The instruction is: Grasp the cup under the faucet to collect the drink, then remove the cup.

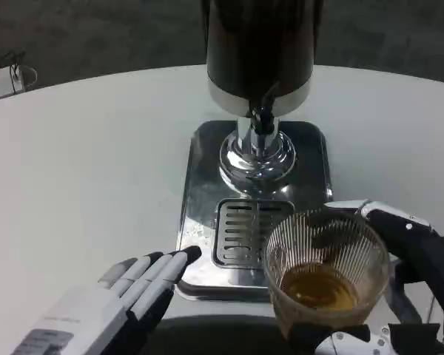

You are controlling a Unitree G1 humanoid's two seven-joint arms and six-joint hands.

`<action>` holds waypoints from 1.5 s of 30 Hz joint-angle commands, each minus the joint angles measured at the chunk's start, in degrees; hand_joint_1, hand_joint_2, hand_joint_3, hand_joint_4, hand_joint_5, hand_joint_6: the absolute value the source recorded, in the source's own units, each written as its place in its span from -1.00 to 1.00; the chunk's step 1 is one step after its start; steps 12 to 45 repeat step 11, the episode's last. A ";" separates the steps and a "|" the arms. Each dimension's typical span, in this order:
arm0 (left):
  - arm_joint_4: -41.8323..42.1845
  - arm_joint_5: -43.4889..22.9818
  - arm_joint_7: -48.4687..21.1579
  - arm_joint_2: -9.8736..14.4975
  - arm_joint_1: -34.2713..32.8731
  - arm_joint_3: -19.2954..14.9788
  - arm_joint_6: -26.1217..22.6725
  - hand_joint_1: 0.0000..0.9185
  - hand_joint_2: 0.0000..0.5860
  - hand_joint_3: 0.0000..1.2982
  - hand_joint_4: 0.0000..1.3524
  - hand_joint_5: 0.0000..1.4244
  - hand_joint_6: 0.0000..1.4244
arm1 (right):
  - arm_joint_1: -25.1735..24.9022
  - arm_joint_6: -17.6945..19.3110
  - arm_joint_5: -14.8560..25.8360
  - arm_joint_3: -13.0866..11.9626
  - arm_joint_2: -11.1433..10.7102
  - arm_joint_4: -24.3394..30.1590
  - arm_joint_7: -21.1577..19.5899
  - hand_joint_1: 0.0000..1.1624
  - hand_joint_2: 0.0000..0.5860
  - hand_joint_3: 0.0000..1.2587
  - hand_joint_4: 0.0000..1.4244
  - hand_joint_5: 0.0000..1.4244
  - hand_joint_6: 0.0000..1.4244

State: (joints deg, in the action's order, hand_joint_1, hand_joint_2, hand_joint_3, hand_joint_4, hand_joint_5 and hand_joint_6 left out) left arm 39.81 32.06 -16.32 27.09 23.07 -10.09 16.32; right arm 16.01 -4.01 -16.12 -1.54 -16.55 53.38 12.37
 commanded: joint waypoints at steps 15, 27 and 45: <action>-0.42 0.39 -0.80 0.23 0.40 0.08 -0.89 -1.00 -0.74 -1.00 -1.00 -1.00 -1.00 | -0.02 1.88 0.87 -0.65 0.38 1.55 0.18 0.62 -0.17 0.94 1.00 1.00 1.00; -0.42 0.39 -0.80 0.23 0.40 0.08 -0.89 -1.00 -0.74 -1.00 -1.00 -1.00 -1.00 | -0.02 1.88 0.87 -0.65 0.38 1.55 0.18 0.62 -0.17 0.94 1.00 1.00 1.00; -0.42 0.39 -0.80 0.23 0.40 0.08 -0.89 -1.00 -0.74 -1.00 -1.00 -1.00 -1.00 | -0.02 1.88 0.87 -0.65 0.38 1.55 0.18 0.62 -0.17 0.94 1.00 1.00 1.00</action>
